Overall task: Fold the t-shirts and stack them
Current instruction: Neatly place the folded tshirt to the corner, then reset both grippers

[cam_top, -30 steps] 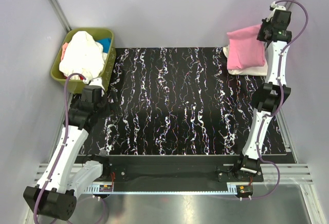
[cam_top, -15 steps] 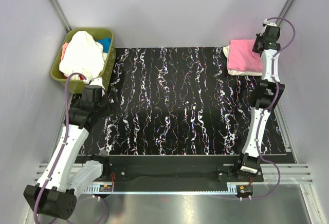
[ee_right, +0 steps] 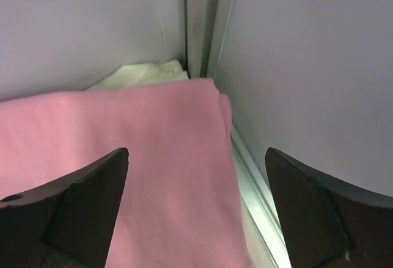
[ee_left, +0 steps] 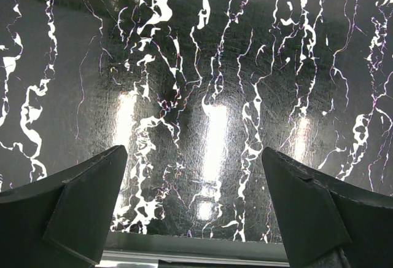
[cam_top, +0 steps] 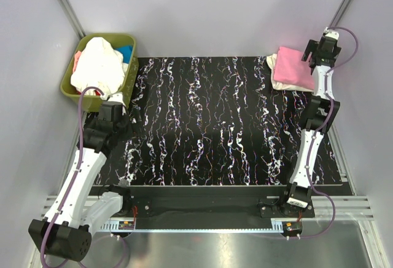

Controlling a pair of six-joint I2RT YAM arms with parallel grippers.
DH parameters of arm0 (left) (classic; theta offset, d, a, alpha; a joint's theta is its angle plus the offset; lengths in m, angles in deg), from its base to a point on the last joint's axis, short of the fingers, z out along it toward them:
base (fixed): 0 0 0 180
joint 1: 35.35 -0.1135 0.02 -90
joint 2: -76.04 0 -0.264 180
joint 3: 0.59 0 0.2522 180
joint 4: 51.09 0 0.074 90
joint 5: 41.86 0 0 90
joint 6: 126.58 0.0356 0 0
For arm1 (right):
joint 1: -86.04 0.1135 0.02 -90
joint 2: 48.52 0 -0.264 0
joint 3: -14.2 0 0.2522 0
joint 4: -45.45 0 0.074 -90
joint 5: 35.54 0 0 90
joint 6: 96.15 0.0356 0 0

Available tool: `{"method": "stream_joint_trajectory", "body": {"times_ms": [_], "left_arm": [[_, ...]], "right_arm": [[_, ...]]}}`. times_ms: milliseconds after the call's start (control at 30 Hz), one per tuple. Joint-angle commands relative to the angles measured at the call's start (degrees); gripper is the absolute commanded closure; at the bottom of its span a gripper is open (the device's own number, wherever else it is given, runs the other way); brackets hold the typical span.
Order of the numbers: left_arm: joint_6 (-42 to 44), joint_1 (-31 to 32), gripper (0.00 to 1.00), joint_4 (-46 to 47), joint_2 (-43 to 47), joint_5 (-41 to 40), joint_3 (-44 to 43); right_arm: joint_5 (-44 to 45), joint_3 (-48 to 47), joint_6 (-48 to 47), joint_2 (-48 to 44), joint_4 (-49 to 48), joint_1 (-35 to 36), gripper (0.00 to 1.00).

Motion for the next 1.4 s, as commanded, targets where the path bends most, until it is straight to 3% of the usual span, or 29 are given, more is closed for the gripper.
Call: {"method": "stream_joint_trajectory", "body": {"times_ms": [0, 300, 533, 667, 800, 867, 1000, 1133, 1367], "left_arm": [[0.13, -0.22, 0.01, 1.78, 0.7, -1.39, 0.0], [0.3, -0.22, 0.01, 1.96, 3.25, -1.04, 0.18], [-0.13, -0.22, 0.01, 1.7, 5.71, -1.83, 0.18], [-0.4, -0.31, 0.01, 1.52, 6.86, -2.54, 0.18], [-0.4, -0.31, 0.01, 1.7, 7.38, -2.18, 0.27], [-0.4, -0.31, 0.01, 1.44, 6.95, -2.1, 0.0], [-0.05, -0.31, 0.01, 1.52, 6.94, -0.7, -0.52], [0.57, -0.31, 0.01, 1.96, 8.52, 0.54, -0.18], [0.57, -0.31, 0.01, 2.22, 8.26, 0.62, 0.0]], "right_arm": [[3.13, -0.2, 5.11, 0.16, -3.59, -0.32, 0.0], [-3.01, 17.36, 16.98, -21.36, -5.08, 0.47, 0.0], [-8.19, 40.35, 26.66, -40.69, -3.66, 6.61, 0.0], [-11.87, 58.65, 30.18, -54.91, -9.19, 16.26, 0.0], [-12.85, 75.79, 28.78, -63.28, -15.96, 33.2, 0.0], [-13.81, 86.69, 32.0, -67.32, -22.72, 36.58, 0.0], [-18.56, 104.61, 39.59, -71.73, -34.41, 40.45, 0.0], [-20.23, 109.83, 38.28, -73.05, -36.53, 44.14, 0.0], [-22.0, 116.96, 37.75, -74.82, -46.29, 44.41, 0.0]]}}
